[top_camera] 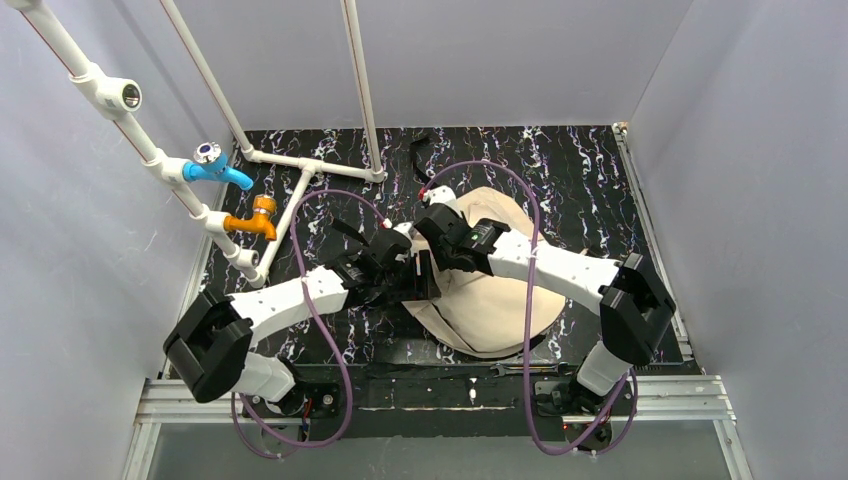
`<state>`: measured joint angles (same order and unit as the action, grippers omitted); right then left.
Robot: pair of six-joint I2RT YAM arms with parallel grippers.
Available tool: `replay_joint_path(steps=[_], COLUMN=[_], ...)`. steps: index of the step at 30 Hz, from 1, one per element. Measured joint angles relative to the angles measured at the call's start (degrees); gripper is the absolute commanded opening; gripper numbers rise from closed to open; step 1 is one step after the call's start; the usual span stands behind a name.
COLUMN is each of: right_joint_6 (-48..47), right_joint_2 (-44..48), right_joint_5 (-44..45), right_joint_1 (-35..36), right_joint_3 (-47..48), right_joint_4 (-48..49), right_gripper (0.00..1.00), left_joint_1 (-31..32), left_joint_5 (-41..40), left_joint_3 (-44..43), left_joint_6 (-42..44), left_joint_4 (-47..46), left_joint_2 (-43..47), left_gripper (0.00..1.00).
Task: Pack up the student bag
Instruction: Zip the student bag at the center of the board.
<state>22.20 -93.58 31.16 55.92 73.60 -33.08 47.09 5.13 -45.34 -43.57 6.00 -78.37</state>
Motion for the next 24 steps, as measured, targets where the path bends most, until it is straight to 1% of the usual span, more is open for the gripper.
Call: replay_joint_path(steps=[4,7,9,10,12,18,21,24], right_joint_6=[0.11,0.2,0.39,0.37,0.5,0.98,0.96,0.94], right_joint_2=[-0.02,-0.04,-0.04,-0.02,0.0,1.49,4.42,8.07], right_joint_5=[0.28,0.46,0.7,0.81,1.01,1.95,1.73,0.55], right_joint_1=[0.0,0.0,0.0,0.0,0.0,0.0,0.02,0.02], right_joint_3=[-1.46,-2.14,-3.21,-3.74,-5.2,-7.54,-8.31,-9.55], right_joint_4=[1.11,2.25,3.34,3.72,4.9,7.32,8.17,9.2], right_gripper=[0.43,0.33,0.22,0.14,0.01,0.01,0.01,0.01], left_joint_1=[0.0,0.0,0.0,0.0,0.0,-0.07,-0.07,-0.11], left_joint_5=[0.04,0.13,0.13,0.13,0.0,-0.15,0.42,2.01], left_joint_3=[0.0,0.0,0.2,0.42,0.81,0.83,0.83,0.83], left_joint_6=[-0.61,-1.36,-1.99,-2.19,-2.91,-4.04,-4.0,-3.96], left_joint_4=[-0.07,-0.48,-1.11,-1.46,-1.66,-0.92,-0.9,-0.87], left_joint_2=[-1.77,-2.75,-3.08,-3.08,-3.15,-4.2,-3.89,-2.14], left_gripper=[0.59,0.58,0.58,0.58,0.58,0.56,0.56,0.58])
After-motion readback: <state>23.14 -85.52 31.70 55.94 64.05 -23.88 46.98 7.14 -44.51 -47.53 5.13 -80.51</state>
